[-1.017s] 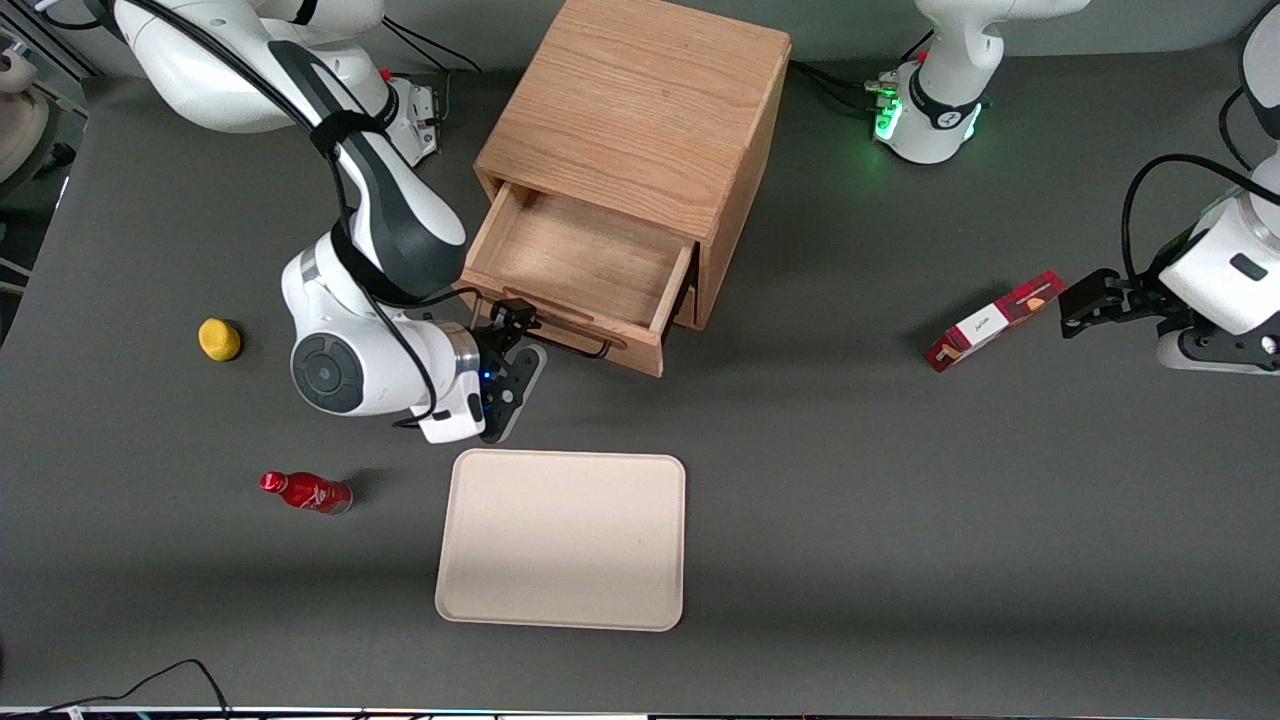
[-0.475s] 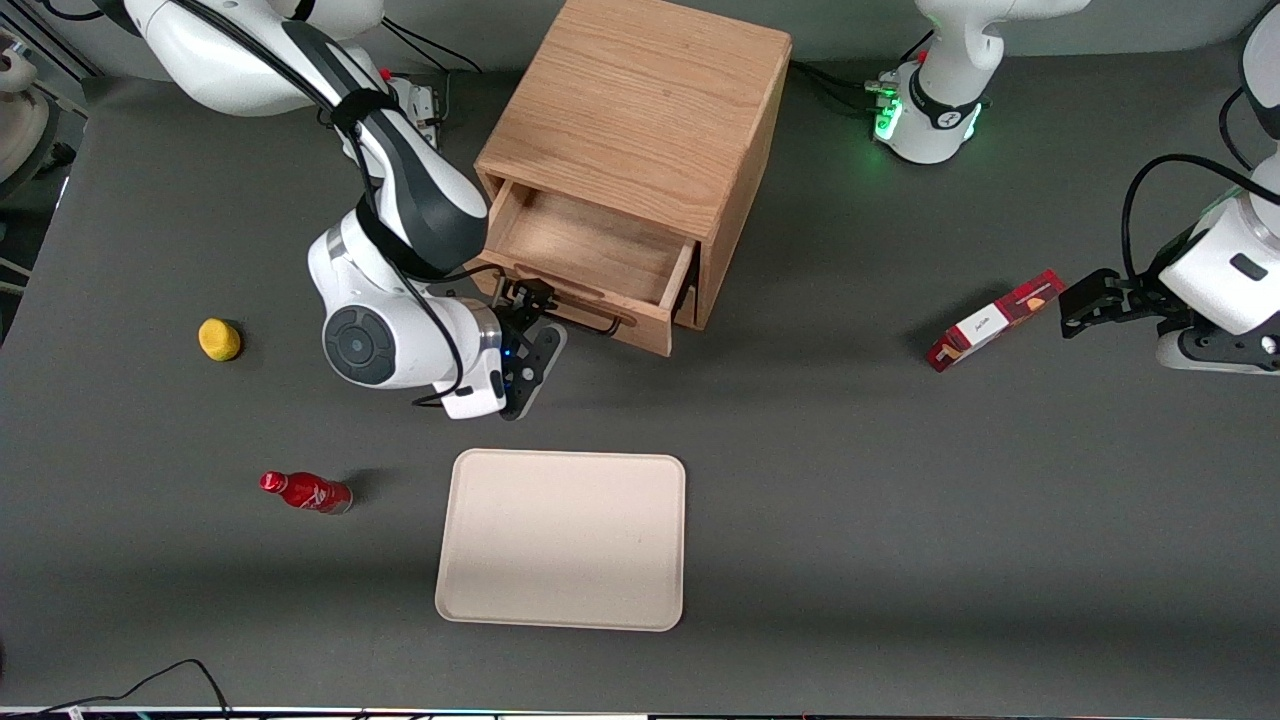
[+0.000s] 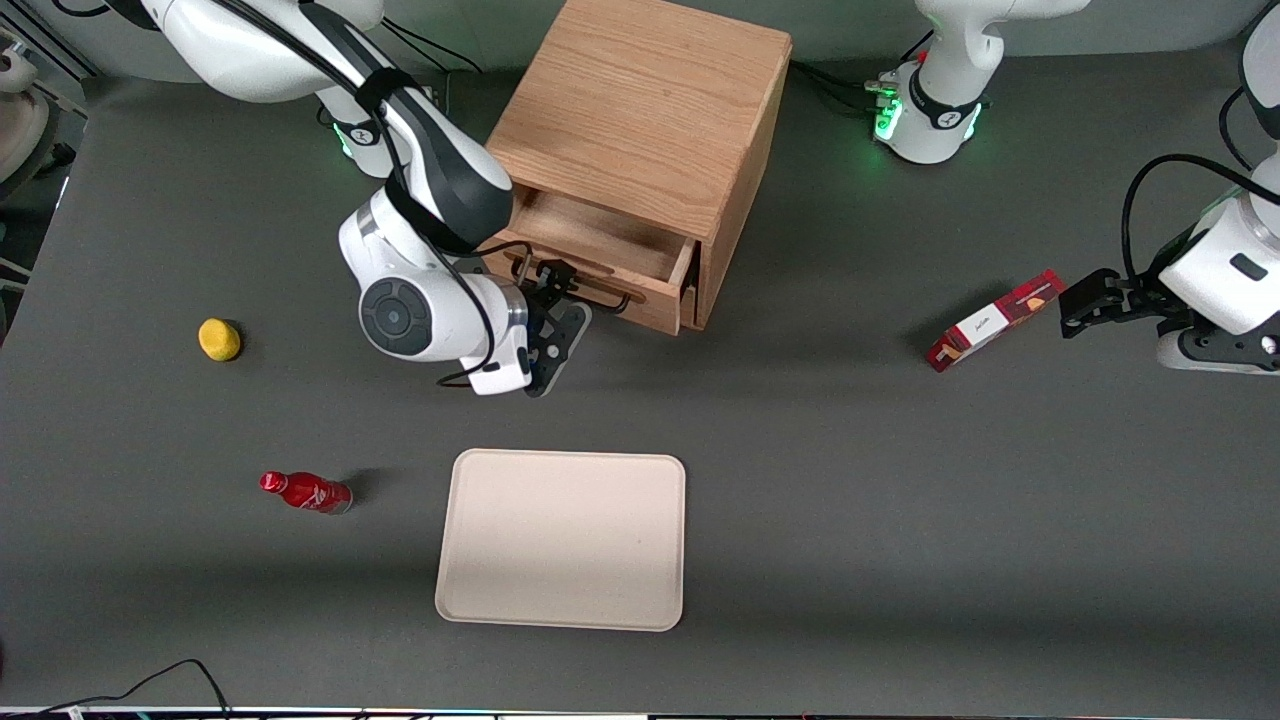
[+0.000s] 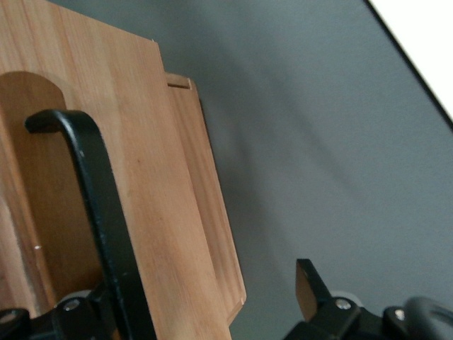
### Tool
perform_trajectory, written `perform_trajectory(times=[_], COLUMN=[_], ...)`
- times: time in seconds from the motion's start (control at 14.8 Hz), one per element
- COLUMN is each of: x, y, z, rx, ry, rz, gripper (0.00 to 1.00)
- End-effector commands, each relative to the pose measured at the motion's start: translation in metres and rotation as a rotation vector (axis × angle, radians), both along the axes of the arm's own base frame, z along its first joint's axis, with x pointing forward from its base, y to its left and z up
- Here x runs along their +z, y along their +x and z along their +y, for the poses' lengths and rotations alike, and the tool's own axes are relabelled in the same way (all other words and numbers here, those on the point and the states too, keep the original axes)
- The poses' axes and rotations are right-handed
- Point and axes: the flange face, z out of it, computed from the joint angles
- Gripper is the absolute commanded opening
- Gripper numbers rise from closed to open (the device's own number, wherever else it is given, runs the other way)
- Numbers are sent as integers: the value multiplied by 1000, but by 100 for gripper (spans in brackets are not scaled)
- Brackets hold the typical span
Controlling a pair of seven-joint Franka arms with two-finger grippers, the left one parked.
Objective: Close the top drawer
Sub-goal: 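Push the drawer front with the right gripper into the cabinet, then press the drawer fully shut with the right gripper and hold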
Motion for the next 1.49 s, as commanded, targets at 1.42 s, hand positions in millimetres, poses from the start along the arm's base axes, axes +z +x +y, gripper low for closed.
perform_trajectory(times=[1.42], x=[102], y=[-50], z=[1], rx=[-42], ry=[16], rz=[50], gripper=[100])
